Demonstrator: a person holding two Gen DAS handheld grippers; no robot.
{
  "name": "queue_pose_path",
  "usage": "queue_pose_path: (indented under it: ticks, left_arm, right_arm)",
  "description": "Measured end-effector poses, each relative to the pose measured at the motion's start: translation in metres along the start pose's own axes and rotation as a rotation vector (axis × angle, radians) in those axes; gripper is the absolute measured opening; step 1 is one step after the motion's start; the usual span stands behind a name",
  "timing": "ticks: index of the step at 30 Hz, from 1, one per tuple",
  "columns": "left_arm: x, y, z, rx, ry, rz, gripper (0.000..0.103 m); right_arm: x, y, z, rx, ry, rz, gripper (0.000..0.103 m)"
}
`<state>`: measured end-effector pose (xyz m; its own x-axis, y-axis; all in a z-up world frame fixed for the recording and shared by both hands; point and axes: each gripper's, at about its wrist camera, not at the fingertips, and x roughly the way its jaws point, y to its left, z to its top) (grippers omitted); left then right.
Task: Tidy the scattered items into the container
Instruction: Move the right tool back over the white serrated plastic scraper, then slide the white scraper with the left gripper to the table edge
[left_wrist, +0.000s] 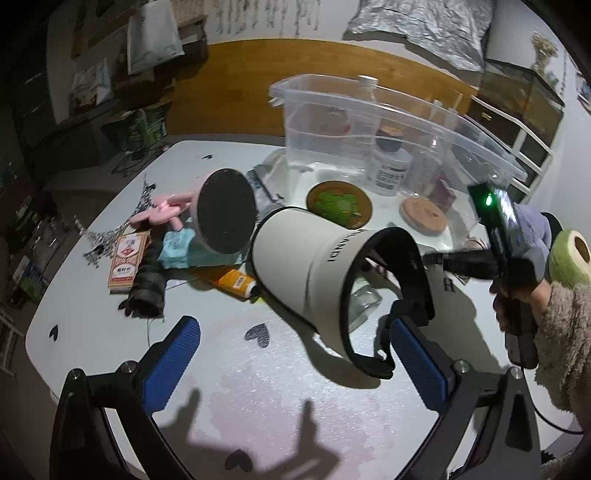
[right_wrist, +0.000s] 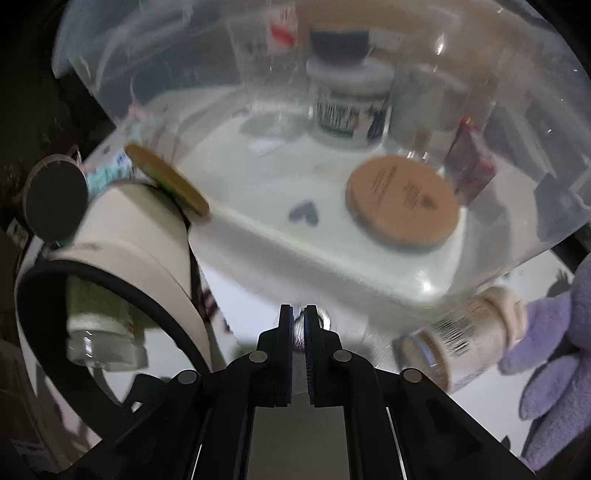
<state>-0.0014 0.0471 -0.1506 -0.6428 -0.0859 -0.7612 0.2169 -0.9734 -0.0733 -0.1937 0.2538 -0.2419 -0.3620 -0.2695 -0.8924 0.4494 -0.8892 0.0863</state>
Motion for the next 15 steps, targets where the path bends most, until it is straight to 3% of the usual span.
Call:
queue_pose_path:
  ticks: [8, 15]
  left_arm:
    - [0.004, -0.008, 0.001, 0.02, 0.006, -0.033, 0.103]
    - [0.003, -0.027, 0.002, 0.088, 0.0, -0.111, 0.103]
  right_arm:
    - [-0.009, -0.01, -0.026, 0.024, -0.007, -0.017, 0.005]
    - [-0.033, -0.02, -0.073, 0.083, 0.003, -0.038, 0.005]
